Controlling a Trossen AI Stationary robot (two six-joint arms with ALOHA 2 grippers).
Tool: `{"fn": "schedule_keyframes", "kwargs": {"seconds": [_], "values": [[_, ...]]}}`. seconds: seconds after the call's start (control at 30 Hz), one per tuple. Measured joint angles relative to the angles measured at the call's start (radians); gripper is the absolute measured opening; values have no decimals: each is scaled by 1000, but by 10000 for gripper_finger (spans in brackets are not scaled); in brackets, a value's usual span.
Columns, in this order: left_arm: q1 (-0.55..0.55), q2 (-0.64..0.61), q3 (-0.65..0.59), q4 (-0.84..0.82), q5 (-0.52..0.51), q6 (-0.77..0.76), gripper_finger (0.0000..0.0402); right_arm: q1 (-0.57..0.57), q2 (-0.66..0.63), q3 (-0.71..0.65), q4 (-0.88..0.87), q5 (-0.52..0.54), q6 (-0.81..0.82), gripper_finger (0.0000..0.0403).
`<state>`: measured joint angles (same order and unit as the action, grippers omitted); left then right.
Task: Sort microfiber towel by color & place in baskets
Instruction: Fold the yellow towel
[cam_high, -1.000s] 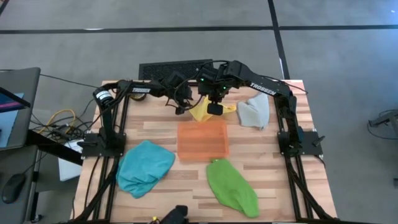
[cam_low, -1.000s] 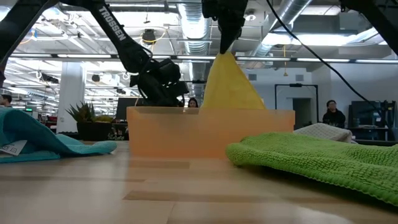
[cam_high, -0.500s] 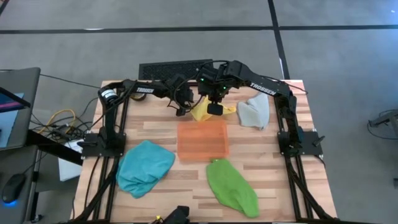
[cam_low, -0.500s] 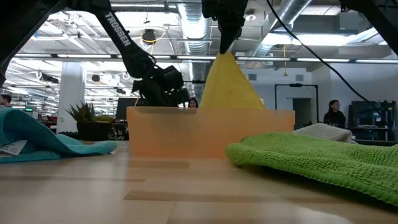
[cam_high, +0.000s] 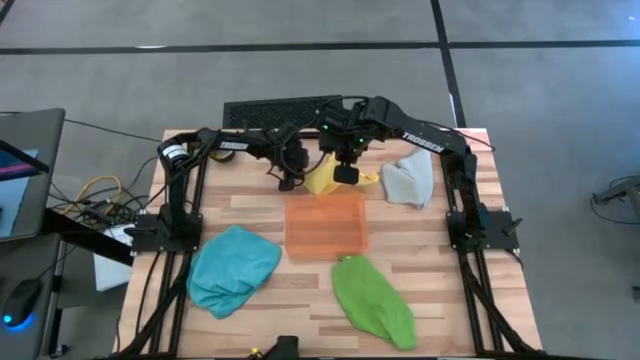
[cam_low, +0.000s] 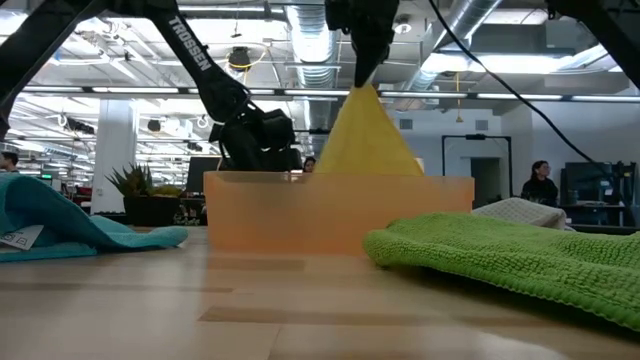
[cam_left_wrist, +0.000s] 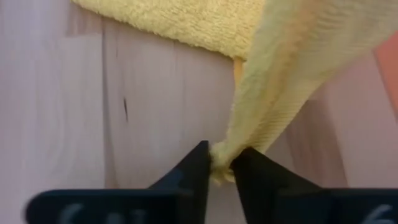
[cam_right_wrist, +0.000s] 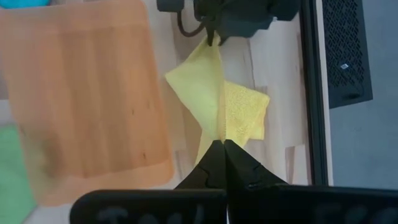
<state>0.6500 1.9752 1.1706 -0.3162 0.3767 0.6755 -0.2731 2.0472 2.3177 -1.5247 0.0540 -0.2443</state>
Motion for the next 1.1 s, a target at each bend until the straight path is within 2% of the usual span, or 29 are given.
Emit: {"fn": "schedule_keyframes", "kwargs": {"seconds": [0.13,0.4,0.9,1.1], "values": [[5,-36,-1,-23,-8,-2,8,-10,0,0,0,0,0,6],[8,-156,-1,-53,-74,-25,4,-23,0,0,0,5,0,6],[8,-442,-1,-217,-277,-272,2,-93,0,0,4,291,72,6],[8,-522,-1,-270,-382,-349,2,-118,0,0,53,322,36,6]]}}
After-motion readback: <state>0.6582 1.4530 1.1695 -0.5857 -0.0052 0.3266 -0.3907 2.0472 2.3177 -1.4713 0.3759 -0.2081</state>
